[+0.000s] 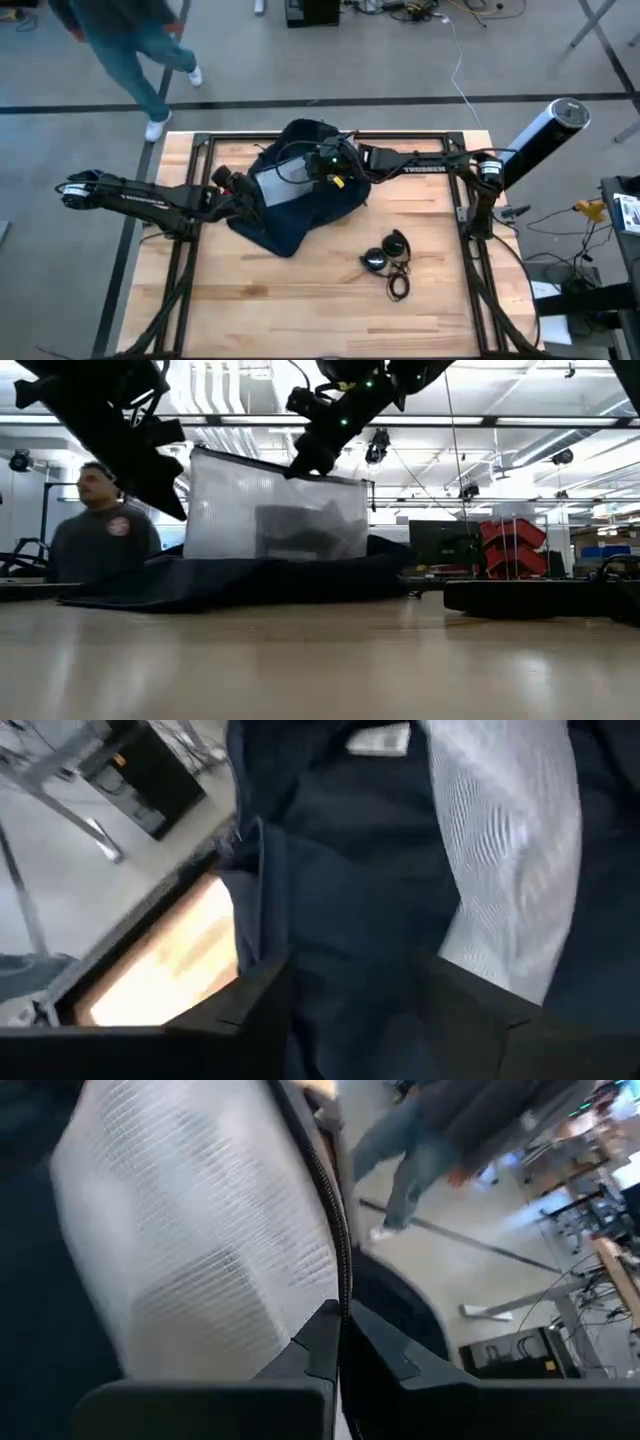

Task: Unpack backpack
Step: Put the white zipper pouch into the blue backpack

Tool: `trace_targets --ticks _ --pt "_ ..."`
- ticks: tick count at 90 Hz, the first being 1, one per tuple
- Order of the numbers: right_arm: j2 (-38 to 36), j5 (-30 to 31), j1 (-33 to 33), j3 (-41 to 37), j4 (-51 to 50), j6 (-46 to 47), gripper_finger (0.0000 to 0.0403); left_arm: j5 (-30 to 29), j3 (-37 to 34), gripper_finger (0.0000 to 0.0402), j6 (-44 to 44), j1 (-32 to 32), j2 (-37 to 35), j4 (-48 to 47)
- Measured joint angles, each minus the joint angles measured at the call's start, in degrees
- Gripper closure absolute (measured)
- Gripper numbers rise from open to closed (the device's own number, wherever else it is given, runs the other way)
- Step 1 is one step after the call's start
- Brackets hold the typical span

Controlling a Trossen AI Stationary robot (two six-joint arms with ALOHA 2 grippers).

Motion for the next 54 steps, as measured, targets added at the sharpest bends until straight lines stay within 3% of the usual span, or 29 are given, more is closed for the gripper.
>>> trace_targets --ticks 23,54 --pt "0.02 1.12 -0.76 -0.02 -3.15 -0.07 0.0403 13.91 -3.48 0.0207 -4.61 -0.77 1.53 0.76" --pt "0.09 0.94 -1.27 -0.09 -5.79 0.76 0.0403 14.19 -7.56 0.0217 12.20 -8.85 6.36 14.13"
